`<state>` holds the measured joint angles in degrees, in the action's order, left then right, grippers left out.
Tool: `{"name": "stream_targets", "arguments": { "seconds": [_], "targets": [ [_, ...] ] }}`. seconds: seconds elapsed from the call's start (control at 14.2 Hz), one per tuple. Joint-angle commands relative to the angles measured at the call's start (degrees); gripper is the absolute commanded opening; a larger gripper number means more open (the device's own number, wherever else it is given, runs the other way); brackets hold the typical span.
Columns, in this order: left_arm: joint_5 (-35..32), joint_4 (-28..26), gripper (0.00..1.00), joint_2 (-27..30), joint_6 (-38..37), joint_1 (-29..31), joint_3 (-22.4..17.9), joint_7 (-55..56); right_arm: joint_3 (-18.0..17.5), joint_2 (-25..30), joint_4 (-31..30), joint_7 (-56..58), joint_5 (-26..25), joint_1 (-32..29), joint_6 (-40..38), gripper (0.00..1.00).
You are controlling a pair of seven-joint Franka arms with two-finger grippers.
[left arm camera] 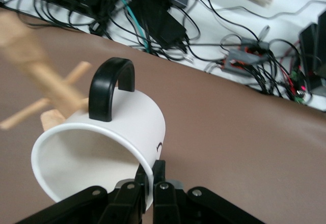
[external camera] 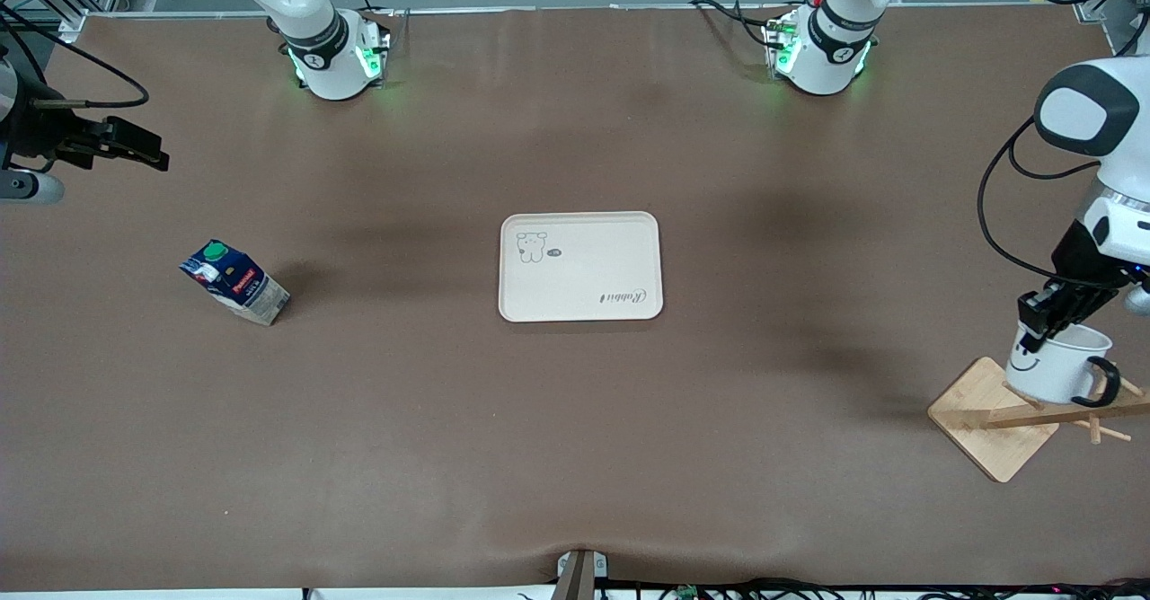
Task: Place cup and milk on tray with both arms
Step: 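Grasp the mug rim and lift it off the stand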
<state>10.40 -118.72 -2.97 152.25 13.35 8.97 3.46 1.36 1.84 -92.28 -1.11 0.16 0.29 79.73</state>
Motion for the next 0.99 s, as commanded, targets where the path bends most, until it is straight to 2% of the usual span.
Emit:
{"name": "stream_targets", "arguments": {
  "seconds": [0.0, 0.42, 0.63, 0.92],
  "targets": [
    [1.1, 0.1, 0.0, 2.6, -4.9, 0.1, 3.1, 2.2, -0.7, 0.4, -0.3, -0.2, 0.6, -0.2, 0.0, 1.0],
    [0.5, 0.2, 0.0, 4.5, -12.4, 0.0, 10.9, 15.6, -0.7, 0.3, -0.3, -0.2, 0.6, -0.4, 0.4, 1.0],
    [0.4, 0.2, 0.0, 3.8, -16.7, -0.2, 16.8, 22.5, -0.7, -0.2, 0.7, 0.0, 0.6, -0.3, 0.5, 1.0],
    [0.4, 4.7, 0.0, -1.5, -26.4, -0.6, 25.6, 36.5, -0.7, -1.0, 1.1, 0.3, 0.6, -0.4, 0.5, 1.0]
  ]
}}
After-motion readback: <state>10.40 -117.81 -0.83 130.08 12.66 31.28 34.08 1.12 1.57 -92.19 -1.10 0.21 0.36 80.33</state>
